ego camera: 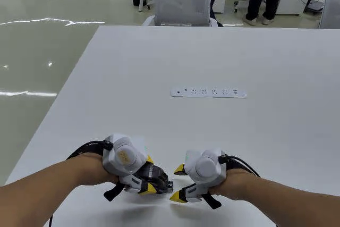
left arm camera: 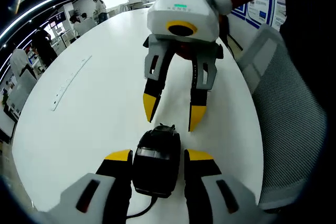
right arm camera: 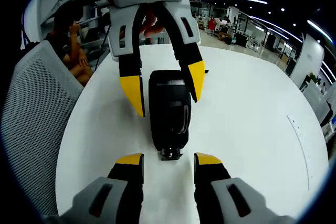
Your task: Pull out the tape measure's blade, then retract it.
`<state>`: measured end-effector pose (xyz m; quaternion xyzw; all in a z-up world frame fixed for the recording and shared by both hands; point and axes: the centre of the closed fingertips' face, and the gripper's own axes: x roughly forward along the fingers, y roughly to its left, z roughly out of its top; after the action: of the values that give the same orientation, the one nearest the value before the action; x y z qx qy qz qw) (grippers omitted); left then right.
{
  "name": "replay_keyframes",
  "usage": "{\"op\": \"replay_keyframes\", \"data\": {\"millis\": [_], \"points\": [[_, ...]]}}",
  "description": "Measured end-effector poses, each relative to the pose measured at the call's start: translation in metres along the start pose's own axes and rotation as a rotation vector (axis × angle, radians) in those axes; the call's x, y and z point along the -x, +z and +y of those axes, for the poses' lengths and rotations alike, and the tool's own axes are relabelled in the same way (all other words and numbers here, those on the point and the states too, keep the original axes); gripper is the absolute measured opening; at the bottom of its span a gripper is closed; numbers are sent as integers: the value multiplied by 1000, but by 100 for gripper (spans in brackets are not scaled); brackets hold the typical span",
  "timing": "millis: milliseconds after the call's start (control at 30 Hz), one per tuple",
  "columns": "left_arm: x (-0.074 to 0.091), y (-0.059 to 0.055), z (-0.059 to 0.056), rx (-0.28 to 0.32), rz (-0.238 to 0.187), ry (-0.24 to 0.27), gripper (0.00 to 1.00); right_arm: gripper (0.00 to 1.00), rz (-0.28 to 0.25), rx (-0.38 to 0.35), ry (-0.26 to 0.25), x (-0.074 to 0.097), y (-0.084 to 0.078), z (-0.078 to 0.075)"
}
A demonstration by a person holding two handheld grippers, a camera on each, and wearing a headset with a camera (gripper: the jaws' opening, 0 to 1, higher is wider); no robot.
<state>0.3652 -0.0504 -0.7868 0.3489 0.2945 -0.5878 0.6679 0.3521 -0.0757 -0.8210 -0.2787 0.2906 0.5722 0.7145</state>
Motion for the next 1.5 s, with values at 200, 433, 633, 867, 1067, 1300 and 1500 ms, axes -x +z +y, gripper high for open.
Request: {"op": "replay_keyframes", "data": {"millis": [200,433,633,867,1067,1300,1500], "points": [[0,-1,1,-17,-5,-10,30,29,28,24,-7,-6,-1,-2],[-1,1,-1,-60,4,-20,29,20,46,26,-4,-12,0,-2],[-2,-1,0,-57,3,-25,28,17,75,44,0,-13,-1,-1],[-4,0,0,-65,8,-30,28,13,92,35,-11,-14,-2,-5],[-4,0,-1,-58,18,-34,28,13,110,58,-5,-14,-4,-1],[-4,-1,-1,-56,22,-33,28,12,117,48,-1,-11,-4,0],[-4,0,0,-45,28,-32,28,12,122,44,1,-11,-6,-2]]}}
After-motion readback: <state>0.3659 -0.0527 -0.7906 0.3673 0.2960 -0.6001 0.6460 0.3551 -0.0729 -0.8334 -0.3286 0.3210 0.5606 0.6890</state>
